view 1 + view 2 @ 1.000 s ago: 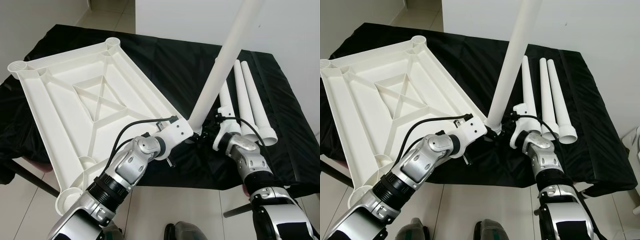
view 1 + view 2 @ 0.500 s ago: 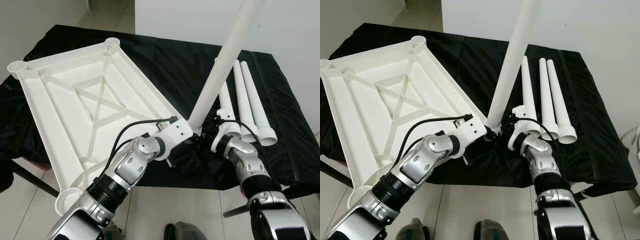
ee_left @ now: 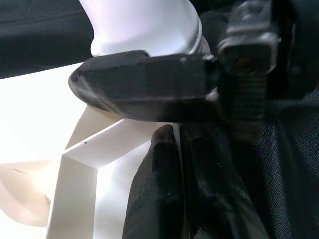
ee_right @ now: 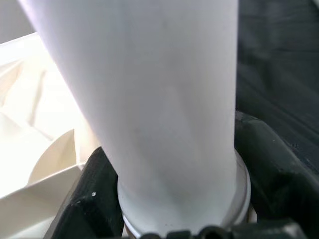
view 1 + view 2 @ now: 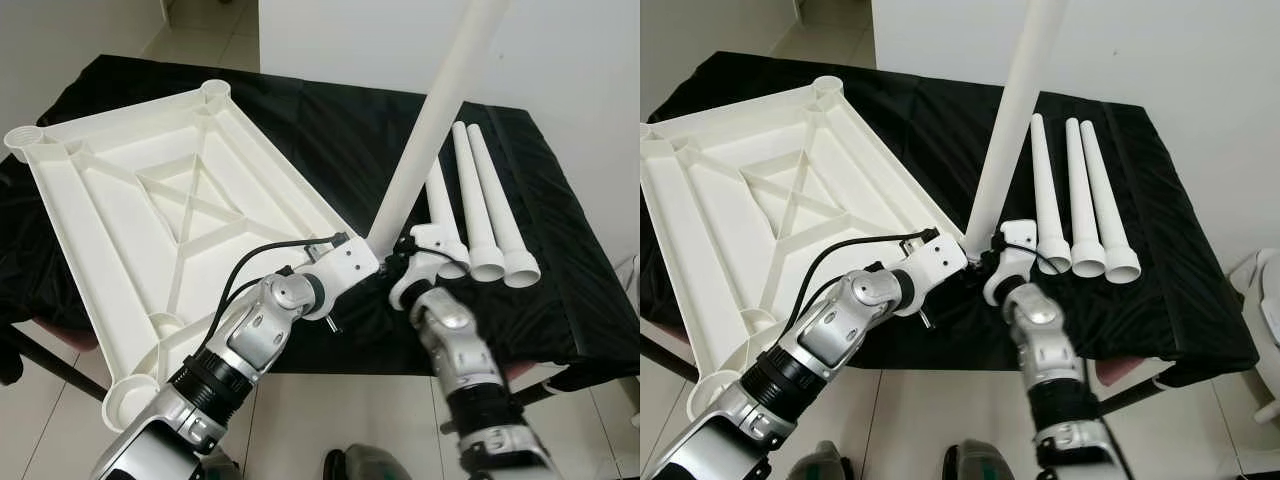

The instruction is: Building children table

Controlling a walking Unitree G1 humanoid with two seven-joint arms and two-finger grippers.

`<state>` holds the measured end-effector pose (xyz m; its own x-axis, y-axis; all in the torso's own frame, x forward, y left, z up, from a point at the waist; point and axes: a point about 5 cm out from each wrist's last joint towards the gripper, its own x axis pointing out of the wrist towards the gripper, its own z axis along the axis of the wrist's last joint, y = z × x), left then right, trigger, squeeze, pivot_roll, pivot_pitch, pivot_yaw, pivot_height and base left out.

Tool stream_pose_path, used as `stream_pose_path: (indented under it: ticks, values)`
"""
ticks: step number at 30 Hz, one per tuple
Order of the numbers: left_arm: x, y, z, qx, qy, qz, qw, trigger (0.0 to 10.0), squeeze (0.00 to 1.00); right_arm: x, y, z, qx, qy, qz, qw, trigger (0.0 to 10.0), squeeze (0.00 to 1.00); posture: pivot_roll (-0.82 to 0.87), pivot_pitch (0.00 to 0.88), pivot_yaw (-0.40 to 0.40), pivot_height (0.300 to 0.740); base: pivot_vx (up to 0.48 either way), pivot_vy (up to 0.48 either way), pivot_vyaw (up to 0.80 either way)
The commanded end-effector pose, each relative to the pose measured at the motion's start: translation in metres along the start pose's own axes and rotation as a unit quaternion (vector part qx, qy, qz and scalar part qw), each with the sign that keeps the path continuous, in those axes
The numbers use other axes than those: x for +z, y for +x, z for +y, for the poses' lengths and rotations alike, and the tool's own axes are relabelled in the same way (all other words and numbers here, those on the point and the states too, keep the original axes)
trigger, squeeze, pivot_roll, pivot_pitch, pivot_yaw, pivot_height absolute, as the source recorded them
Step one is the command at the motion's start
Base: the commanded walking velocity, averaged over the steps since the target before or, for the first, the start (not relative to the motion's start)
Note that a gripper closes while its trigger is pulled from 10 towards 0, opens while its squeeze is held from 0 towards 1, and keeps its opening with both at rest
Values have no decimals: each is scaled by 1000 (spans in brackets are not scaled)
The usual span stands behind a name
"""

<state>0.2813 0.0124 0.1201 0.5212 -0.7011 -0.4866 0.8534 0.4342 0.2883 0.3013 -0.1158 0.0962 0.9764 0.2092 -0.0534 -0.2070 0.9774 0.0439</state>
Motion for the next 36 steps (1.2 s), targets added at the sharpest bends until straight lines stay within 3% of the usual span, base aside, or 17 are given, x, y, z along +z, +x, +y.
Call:
stream_pose_path:
  ticks: [1,9,10,12,13,14,15,19,24,26,27,29,30,31,36]
  values:
    - [-18,3,-17,-45,-6,38,998,10000,0,-9,-7,-34,-122,-7,31,992,0,0,-55,6,-65,740,0,0,0]
    - [-18,3,-18,-46,-7,38,998,10000,0,-4,-9,-35,-128,-1,33,991,0,0,-62,9,-61,740,0,0,0]
    - [-17,4,-16,-44,-8,37,998,10000,0,-1,-9,-33,-130,-5,30,991,2118,0,-62,13,-62,740,0,0,0]
    - [-17,4,-16,-43,-8,37,998,10000,0,0,-10,-32,-133,-6,29,991,2118,0,-62,13,-62,740,0,0,0]
    - [-17,4,-15,-42,-8,37,998,10000,0,2,-9,-32,-126,-2,21,992,10000,0,-63,13,-62,740,0,0,0]
    - [-17,4,-15,-42,-8,37,998,10000,0,4,-8,-32,-121,3,15,993,10000,0,-63,13,-62,740,0,0,0]
    - [-17,4,-15,-42,-8,37,998,10000,0,6,-7,-32,-107,18,10,994,10000,1000,-63,16,-60,740,0,0,0]
    - [-17,3,-15,-42,-9,37,998,10000,0,16,-2,-34,-53,47,-15,997,10000,1000,-65,19,-58,740,0,0,0]
    - [-17,3,-14,-41,-9,38,998,10000,0,29,1,-43,37,38,-36,998,10000,1000,-64,25,-53,740,0,0,0]
    - [-17,3,-13,-40,-9,37,998,10000,0,30,1,-45,44,38,-38,998,10000,1000,-64,25,-53,740,0,0,0]
    - [-17,3,-13,-40,-9,37,998,10000,0,32,1,-46,81,31,-39,995,10000,882,-65,23,-50,740,0,0,0]
    - [-17,3,-13,-40,-9,38,998,10000,0,33,1,-47,108,26,-39,993,10000,882,-65,23,-50,740,0,0,0]
    - [-17,3,-13,-41,-9,37,998,10000,0,33,2,-48,137,15,-33,990,10000,0,-68,24,-46,740,0,0,0]
    - [-17,3,-12,-41,-8,37,998,10000,0,32,5,-49,176,-5,-26,984,10000,0,-68,20,-43,740,0,0,0]
    - [-16,3,-12,-41,-7,37,998,10000,0,30,7,-50,215,-14,-20,976,10000,0,-69,18,-42,740,0,0,0]
